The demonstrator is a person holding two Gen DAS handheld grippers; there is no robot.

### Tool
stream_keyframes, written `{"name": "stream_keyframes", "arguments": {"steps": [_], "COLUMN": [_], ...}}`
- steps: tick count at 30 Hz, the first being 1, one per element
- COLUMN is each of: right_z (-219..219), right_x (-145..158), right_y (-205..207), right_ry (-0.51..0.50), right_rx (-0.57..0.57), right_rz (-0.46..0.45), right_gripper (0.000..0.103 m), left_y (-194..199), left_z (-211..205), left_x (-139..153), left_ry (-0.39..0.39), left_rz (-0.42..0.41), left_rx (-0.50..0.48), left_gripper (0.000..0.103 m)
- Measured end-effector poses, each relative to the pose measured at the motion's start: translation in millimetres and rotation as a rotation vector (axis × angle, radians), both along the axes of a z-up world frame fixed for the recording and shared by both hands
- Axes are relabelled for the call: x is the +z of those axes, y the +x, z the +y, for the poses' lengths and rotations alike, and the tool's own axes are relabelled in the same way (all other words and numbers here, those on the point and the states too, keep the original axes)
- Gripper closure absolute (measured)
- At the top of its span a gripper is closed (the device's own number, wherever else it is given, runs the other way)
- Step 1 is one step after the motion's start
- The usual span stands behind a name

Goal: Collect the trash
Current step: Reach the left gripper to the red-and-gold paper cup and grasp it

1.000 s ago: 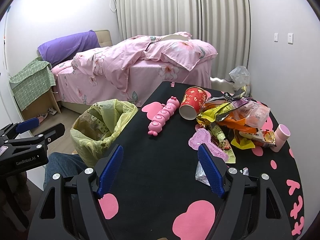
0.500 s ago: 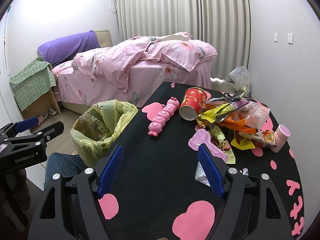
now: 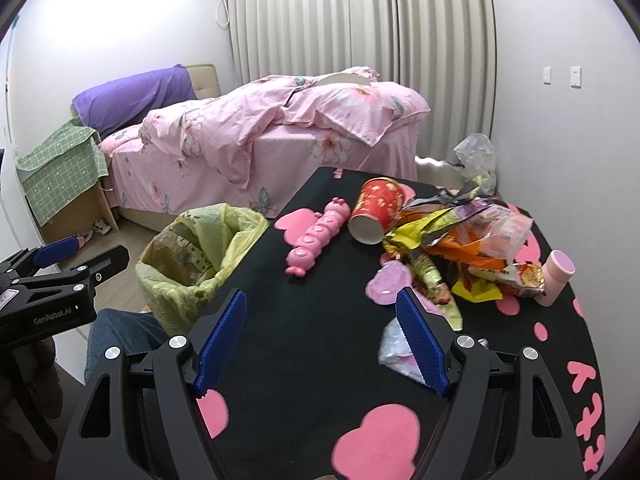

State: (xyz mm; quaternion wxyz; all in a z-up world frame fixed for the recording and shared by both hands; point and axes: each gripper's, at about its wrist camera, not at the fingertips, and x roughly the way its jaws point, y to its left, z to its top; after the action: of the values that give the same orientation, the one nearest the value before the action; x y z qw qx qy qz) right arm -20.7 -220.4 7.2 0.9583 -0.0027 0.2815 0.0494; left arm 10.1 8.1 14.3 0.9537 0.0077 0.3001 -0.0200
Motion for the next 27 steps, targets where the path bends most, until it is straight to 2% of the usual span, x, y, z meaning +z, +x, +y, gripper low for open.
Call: {"name": "stream_keyframes", "arguments": {"steps": [2,7,9,14,17,19,22,24,27], "right_z": [-17,-75,-96,-135,-149,-155,-165,-172,-177], "right_x": [3,2,-4,-31,-40,-43,-44,-44,-43], "right_y": [1,-2,-5,-5,-1,4,14,27,44], "right_ry": [-0.008,-0.001,-0.004,0.02,0.014,-0.003,-0.028,-0.013,-0.036], "right_rx": [-0.032,-0.135,-0.162,-0.196,-0.2,-0.21,-0.241,-0.253,-0.256], "right_rz": [-0.007,-0.009,0.007,0.079,0.102,0.092,0.079,0.075,0.061], "right_gripper": [0.029,0.029,0.029,0.029,0.029,0.029,0.029,0.029,0.029], "left_y": [5,21,30,52,67,87,129,161,207], "left_z": [-7,-37,-54,-94,-117,-130,-138,-145,-158], "left_x": [-3,-10,-16,-29,-34,-34,-30,-26,-25], "left_ry": [-0.016,-0.041,-0.062,-0.123,-0.116,-0.104,-0.171,-0.222,-0.235], "left_rz": [-0.005,-0.019,0.006,0.059,0.078,0.099,0.155,0.159,0.174], "left_rx": [-0.025,-0.172,-0.245,-0.357,-0.407,-0.431,-0.472,-0.482,-0.465], "left_gripper": [0.01,0.01,0.01,0.009,0.009,0.009,0.009,0.009,0.009]}}
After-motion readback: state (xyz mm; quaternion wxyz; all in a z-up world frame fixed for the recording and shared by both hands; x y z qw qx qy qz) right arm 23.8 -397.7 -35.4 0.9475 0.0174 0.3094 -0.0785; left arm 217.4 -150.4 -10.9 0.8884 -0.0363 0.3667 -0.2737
